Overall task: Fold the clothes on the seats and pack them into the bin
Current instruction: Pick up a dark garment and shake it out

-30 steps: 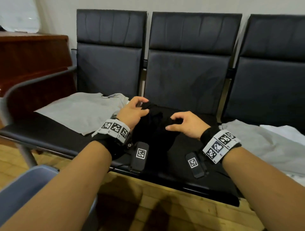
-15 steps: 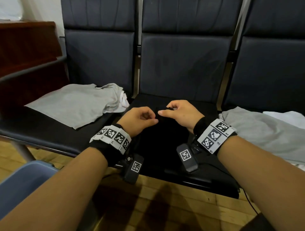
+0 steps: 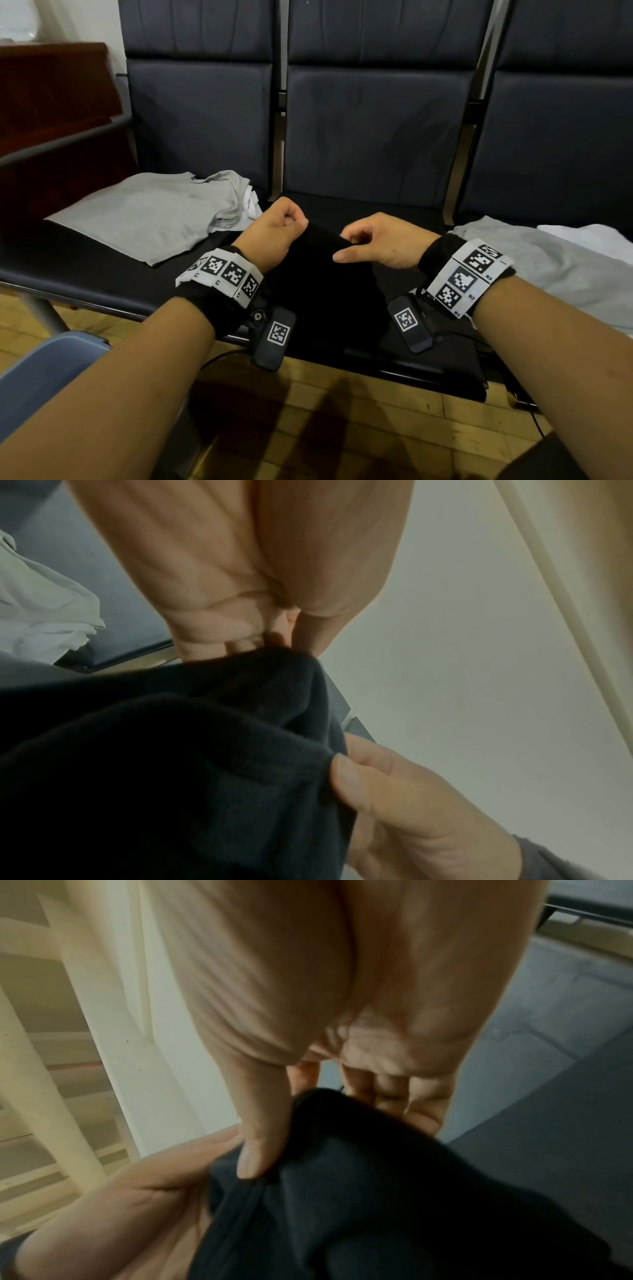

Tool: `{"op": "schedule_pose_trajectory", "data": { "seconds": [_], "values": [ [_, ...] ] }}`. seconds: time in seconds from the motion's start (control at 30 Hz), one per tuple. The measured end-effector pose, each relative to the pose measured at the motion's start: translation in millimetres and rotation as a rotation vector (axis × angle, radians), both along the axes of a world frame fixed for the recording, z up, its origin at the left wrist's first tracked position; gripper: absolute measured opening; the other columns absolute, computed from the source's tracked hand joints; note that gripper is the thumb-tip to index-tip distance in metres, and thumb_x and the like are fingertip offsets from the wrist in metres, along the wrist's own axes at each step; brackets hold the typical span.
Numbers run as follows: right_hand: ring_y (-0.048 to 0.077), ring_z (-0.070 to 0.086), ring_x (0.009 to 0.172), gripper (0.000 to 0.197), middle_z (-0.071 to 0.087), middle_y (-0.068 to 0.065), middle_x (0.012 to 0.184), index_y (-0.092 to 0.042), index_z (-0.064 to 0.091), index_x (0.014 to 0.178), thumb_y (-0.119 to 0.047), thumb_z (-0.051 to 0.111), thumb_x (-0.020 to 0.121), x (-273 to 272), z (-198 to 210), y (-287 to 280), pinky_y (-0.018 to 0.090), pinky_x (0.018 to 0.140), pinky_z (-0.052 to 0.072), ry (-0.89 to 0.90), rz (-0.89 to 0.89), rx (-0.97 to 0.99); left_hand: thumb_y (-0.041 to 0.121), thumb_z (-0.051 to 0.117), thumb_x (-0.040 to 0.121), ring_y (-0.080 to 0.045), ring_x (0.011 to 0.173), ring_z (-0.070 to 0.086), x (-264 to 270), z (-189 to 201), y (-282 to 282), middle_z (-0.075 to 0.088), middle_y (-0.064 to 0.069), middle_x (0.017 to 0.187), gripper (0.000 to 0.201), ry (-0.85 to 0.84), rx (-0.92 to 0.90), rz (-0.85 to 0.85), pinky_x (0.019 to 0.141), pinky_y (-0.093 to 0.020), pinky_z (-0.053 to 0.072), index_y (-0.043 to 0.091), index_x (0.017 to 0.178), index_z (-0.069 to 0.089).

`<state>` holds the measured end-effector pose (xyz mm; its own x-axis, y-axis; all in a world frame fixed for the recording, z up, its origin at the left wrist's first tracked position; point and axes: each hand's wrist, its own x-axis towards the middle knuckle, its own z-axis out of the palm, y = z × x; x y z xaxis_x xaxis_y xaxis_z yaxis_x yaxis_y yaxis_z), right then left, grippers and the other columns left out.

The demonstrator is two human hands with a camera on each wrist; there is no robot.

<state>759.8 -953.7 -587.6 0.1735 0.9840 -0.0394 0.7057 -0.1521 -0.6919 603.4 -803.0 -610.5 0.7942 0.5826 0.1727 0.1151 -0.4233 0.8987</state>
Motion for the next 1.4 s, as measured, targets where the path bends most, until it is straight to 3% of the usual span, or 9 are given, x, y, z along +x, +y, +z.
{"op": "schedule_pose_trajectory", "data": {
  "seconds": [0.13,0.23,0.33,0.53,0.67,0.9,1.1,1.2,1.4],
  "values": [
    [0.009,0.054,0.065,0.027,0.058,0.006,0.069,-0.008,0.063,0.077,-0.031,0.076,0.082,0,0,-6,0.025,0.064,0.042,0.078,-0.167,0.149,0.032,0.071,0.083,-0.006,0.052,0.054,-5,6,-6,0.058,0.009,0.056,0.024,0.046,-0.009,-0.127,0.056,-0.021,0.045,0.018,0.092,0.053],
    [0.006,0.049,0.056,0.030,0.052,-0.004,0.060,-0.016,0.051,0.067,-0.018,0.077,0.081,13,4,-7,0.021,0.054,0.038,0.090,-0.362,0.376,0.037,0.082,0.071,-0.009,0.077,0.067,-11,6,0,0.070,0.006,0.079,0.034,0.341,0.168,-0.197,0.078,-0.025,0.052,0.019,0.092,0.063],
    [0.014,0.057,0.064,0.031,0.059,0.007,0.070,-0.012,0.052,0.073,-0.024,0.080,0.077,31,4,-13,0.027,0.061,0.044,-0.035,-0.431,0.367,0.033,0.070,0.084,-0.011,0.067,0.057,-22,2,10,0.060,0.000,0.070,0.027,0.554,0.431,-0.082,0.067,-0.022,0.045,0.007,0.087,0.068],
    [0.021,0.057,0.072,0.029,0.060,0.010,0.076,-0.011,0.053,0.076,-0.027,0.076,0.083,52,-9,-22,0.034,0.069,0.046,-0.002,-0.575,0.338,0.038,0.065,0.087,-0.015,0.080,0.064,-30,-6,25,0.069,-0.004,0.080,0.022,0.220,-0.022,-0.059,0.085,-0.039,0.050,0.016,0.091,0.065],
    [0.021,0.065,0.079,0.020,0.065,0.006,0.080,-0.018,0.057,0.071,-0.014,0.071,0.085,53,-3,-24,0.039,0.076,0.054,0.396,-0.685,0.497,0.038,0.067,0.086,0.004,0.060,0.061,-29,4,17,0.065,0.018,0.064,0.015,0.236,0.150,-0.062,0.060,-0.011,0.046,0.024,0.085,0.061],
    [0.028,0.068,0.081,0.016,0.067,0.009,0.081,-0.014,0.056,0.074,-0.006,0.062,0.087,58,-3,-27,0.041,0.080,0.056,0.674,-0.789,0.502,0.033,0.065,0.089,-0.014,0.085,0.069,-37,0,24,0.072,-0.002,0.092,0.022,0.324,0.178,-0.034,0.080,-0.021,0.051,0.018,0.104,0.069],
    [0.024,0.070,0.090,0.009,0.072,0.006,0.089,-0.014,0.071,0.089,-0.008,0.064,0.087,58,0,-28,0.036,0.086,0.056,0.578,-0.628,0.460,0.055,0.073,0.074,-0.017,0.091,0.067,-37,5,33,0.070,0.001,0.096,0.048,0.230,0.027,0.063,0.089,-0.035,0.052,0.024,0.108,0.061],
    [0.027,0.070,0.099,0.017,0.074,0.013,0.101,-0.004,0.075,0.099,-0.014,0.069,0.086,58,-5,-29,0.038,0.095,0.054,0.474,-0.529,0.368,0.038,0.086,0.065,-0.013,0.096,0.063,-41,12,36,0.065,0.003,0.104,0.067,0.311,0.171,0.067,0.088,-0.030,0.049,0.018,0.119,0.052],
    [0.015,0.066,0.082,0.011,0.073,0.002,0.086,-0.012,0.076,0.089,-0.019,0.067,0.091,64,-18,-30,0.015,0.070,0.049,0.047,-0.532,0.223,0.029,0.071,0.084,-0.013,0.077,0.065,-54,7,40,0.071,-0.001,0.083,0.013,0.426,0.266,0.146,0.066,-0.019,0.045,0.018,0.091,0.070]
  ]
}}
